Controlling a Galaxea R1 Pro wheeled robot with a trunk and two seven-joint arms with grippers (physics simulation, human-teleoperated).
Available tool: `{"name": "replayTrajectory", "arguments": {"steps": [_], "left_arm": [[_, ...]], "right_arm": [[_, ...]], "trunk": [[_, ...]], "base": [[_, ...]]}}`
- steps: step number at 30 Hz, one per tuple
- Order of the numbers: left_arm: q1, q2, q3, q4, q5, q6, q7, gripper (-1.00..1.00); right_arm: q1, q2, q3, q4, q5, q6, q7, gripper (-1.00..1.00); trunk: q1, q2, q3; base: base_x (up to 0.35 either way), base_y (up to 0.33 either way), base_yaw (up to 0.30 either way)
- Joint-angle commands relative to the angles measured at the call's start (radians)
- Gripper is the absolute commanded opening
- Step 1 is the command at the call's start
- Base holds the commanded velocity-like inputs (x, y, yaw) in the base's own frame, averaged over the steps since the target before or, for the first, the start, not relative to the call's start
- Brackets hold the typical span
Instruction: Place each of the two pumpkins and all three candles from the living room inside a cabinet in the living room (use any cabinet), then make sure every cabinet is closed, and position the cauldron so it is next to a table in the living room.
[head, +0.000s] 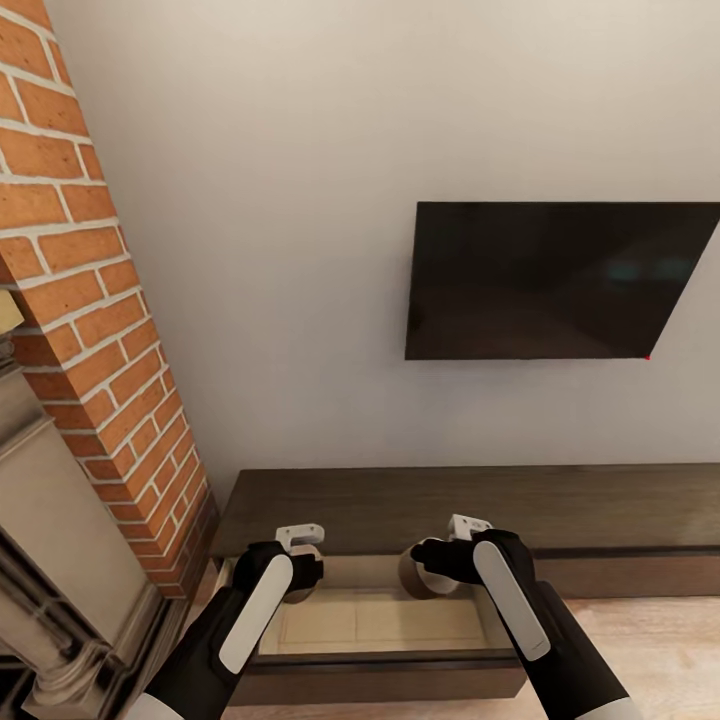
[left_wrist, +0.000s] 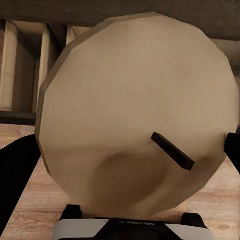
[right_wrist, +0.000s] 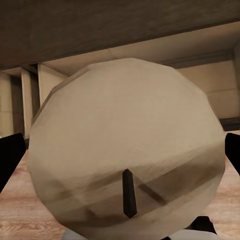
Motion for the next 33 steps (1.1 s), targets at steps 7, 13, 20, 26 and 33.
{"name": "replayTrajectory", "arguments": {"steps": [7, 13, 20, 26, 33], "left_arm": [[-0.001, -0.001, 0.0, -0.006, 0.011, -0.002, 0.01, -1.0], [-0.001, 0.0, -0.001, -0.001, 0.04, -0.009, 0.009, -1.0], [-0.001, 0.001, 0.002, 0.005, 0.045, -0.037, -0.107, -1.0], [-0.001, 0.002, 0.004, 0.023, 0.037, -0.052, -0.145, -1.0], [-0.001, 0.002, 0.003, 0.026, 0.031, -0.084, -0.143, -1.0]], "right_arm": [[-0.001, 0.021, 0.013, 0.0, -0.009, 0.002, -0.007, -1.0], [-0.001, 0.029, 0.029, 0.003, -0.008, 0.001, -0.008, -1.0], [-0.001, 0.061, 0.033, 0.024, -0.007, -0.024, -0.008, -1.0], [-0.018, 0.068, 0.089, 0.037, -0.005, -0.061, -0.013, -1.0], [-0.077, 0.07, 0.104, 0.035, -0.014, -0.055, -0.176, -1.0]], "trunk": [[0.016, -0.03, -0.015], [0.039, -0.072, -0.034], [0.066, -0.121, -0.056], [0.089, -0.163, -0.074], [0.116, -0.212, -0.096]], "base": [[0.0, 0.0, 0.0], [0.0, 0.0, 0.0], [0.0, 0.0, 0.0], [0.0, 0.0, 0.0], [0.0, 0.0, 0.0]]}}
